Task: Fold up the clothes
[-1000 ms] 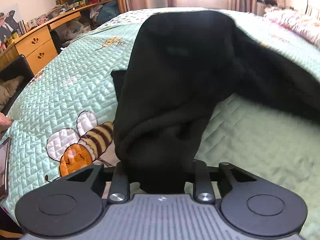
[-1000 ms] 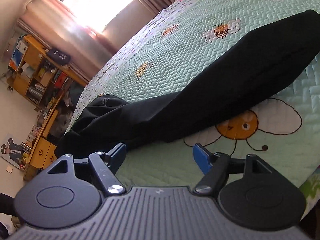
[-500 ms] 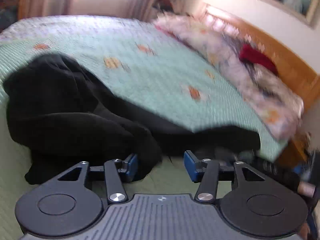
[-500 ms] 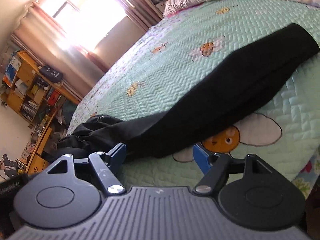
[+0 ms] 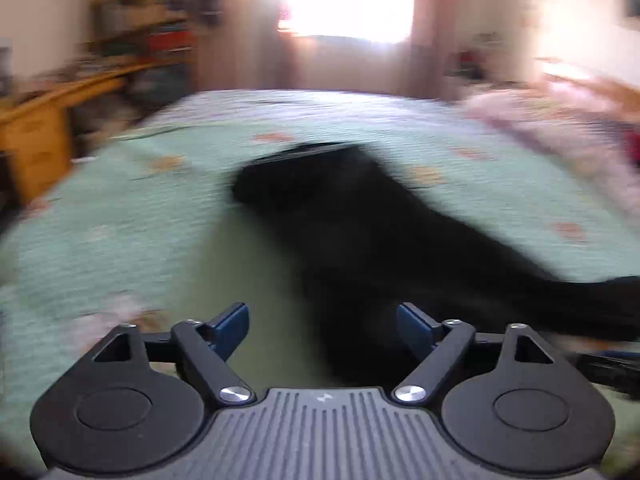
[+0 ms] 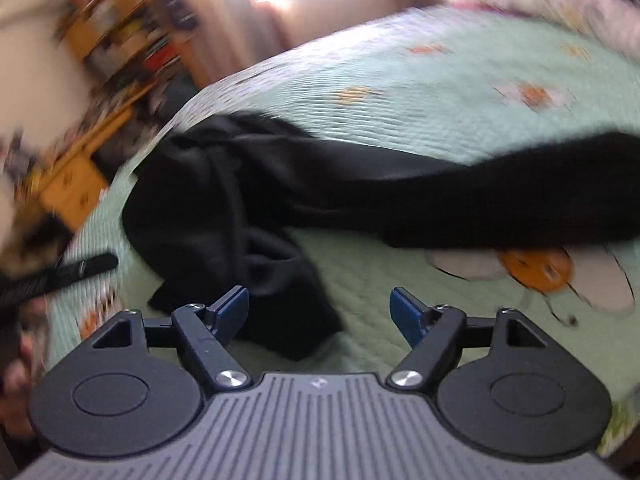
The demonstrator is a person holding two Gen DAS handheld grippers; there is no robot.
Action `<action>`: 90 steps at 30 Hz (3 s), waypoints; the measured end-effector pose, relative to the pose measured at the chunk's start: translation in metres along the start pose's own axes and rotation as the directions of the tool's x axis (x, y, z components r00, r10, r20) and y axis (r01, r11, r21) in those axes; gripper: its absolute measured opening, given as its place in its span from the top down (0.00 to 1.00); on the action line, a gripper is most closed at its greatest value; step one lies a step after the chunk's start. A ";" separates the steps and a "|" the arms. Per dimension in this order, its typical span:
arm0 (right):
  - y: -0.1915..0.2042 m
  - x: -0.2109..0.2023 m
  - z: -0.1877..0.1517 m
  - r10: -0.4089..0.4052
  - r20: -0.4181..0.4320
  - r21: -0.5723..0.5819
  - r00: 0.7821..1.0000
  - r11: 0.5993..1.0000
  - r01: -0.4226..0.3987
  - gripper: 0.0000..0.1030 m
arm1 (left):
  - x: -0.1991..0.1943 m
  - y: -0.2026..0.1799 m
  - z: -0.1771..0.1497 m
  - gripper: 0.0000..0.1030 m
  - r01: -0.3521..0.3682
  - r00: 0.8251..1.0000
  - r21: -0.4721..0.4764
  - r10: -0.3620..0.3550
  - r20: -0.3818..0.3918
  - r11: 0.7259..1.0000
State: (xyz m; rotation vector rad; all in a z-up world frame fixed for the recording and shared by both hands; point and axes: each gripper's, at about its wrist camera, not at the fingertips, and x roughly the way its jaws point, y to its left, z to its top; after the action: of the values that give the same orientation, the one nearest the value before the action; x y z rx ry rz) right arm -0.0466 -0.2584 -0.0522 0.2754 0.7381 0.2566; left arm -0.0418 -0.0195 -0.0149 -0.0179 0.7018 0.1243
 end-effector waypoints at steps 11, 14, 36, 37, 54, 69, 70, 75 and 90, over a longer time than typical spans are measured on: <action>0.044 0.049 -0.020 -0.078 0.014 -0.221 0.997 0.972 0.079 0.20 | 0.028 0.036 -0.031 0.18 -0.040 0.987 -0.077 0.027 -0.159 0.996; 0.051 0.069 -0.025 -0.099 -0.001 -0.297 0.995 0.950 0.095 0.22 | 0.032 0.031 -0.032 0.18 -0.030 0.985 -0.065 0.018 -0.173 0.997; -0.070 -0.070 0.070 -0.409 0.292 0.155 0.865 0.912 0.379 0.33 | 0.036 0.012 -0.037 0.13 0.015 0.980 0.000 -0.015 -0.198 1.000; -0.077 -0.067 0.063 -0.438 0.265 0.187 0.859 0.897 0.400 0.33 | 0.037 0.012 -0.037 0.12 0.015 0.980 0.003 -0.014 -0.198 1.000; -0.107 -0.084 0.069 -0.208 0.107 0.541 0.972 0.832 0.118 0.09 | 0.044 0.025 -0.035 0.08 0.075 0.983 -0.056 -0.083 -0.166 0.996; -0.101 -0.130 0.074 -0.164 0.244 0.621 0.956 0.783 -0.024 0.09 | 0.054 0.038 -0.034 0.06 0.078 0.981 -0.108 -0.095 -0.166 0.991; -0.088 -0.123 0.080 -0.152 0.245 0.568 0.958 0.823 -0.015 0.08 | 0.053 0.037 -0.034 0.06 0.079 0.982 -0.102 -0.095 -0.165 0.992; -0.004 -0.032 0.086 0.048 0.108 0.317 0.993 0.945 -0.080 0.07 | 0.045 0.036 -0.034 0.06 0.068 0.986 -0.080 -0.080 -0.147 0.994; 0.015 0.056 0.064 0.254 -0.192 0.169 0.948 0.960 -0.223 0.08 | 0.048 0.043 -0.016 0.05 0.019 0.993 -0.103 -0.031 -0.115 0.995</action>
State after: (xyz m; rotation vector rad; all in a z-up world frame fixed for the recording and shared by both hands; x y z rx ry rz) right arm 0.0353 -0.2361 -0.0367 0.4835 0.9372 0.4694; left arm -0.0205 0.0272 -0.0569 -0.1319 0.8106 0.1357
